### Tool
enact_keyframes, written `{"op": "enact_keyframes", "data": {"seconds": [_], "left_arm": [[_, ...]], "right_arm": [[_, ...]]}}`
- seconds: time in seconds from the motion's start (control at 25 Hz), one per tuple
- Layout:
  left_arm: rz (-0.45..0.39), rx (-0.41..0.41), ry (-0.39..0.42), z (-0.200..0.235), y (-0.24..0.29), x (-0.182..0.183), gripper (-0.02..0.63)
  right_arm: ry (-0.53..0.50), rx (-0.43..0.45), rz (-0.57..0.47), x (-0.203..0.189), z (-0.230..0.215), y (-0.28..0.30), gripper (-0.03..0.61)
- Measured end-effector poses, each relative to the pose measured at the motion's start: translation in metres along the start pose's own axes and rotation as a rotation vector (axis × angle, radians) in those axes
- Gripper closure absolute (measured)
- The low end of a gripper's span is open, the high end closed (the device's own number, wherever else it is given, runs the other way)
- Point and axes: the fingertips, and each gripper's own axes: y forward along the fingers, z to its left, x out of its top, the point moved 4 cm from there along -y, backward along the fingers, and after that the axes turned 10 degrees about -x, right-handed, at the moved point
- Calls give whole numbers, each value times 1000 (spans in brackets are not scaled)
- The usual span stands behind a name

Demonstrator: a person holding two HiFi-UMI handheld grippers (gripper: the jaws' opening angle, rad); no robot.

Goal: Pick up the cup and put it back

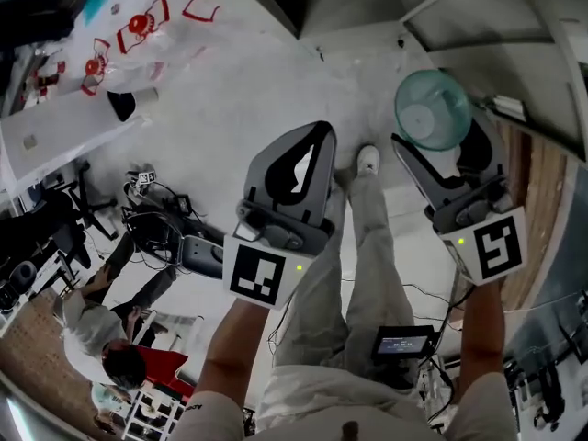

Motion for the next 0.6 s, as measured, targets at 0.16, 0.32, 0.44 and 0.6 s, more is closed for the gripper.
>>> {"op": "enact_keyframes", "data": {"seconds": [0.16, 0.32, 0.44, 0.6], "left_arm": [[-12, -6, 4, 7, 19, -21, 606], [-21, -12, 10, 12, 36, -32, 606], [-24, -4, 7, 14, 44, -32, 606], [-64, 31, 3, 20, 52, -29, 606]], "right_arm": [[3, 25, -3, -31, -6, 18, 236], [1, 13, -16, -39, -17, 46, 235], [15, -16, -41, -29, -29, 69, 236], [-16, -70, -107, -15, -47, 106, 236]]}}
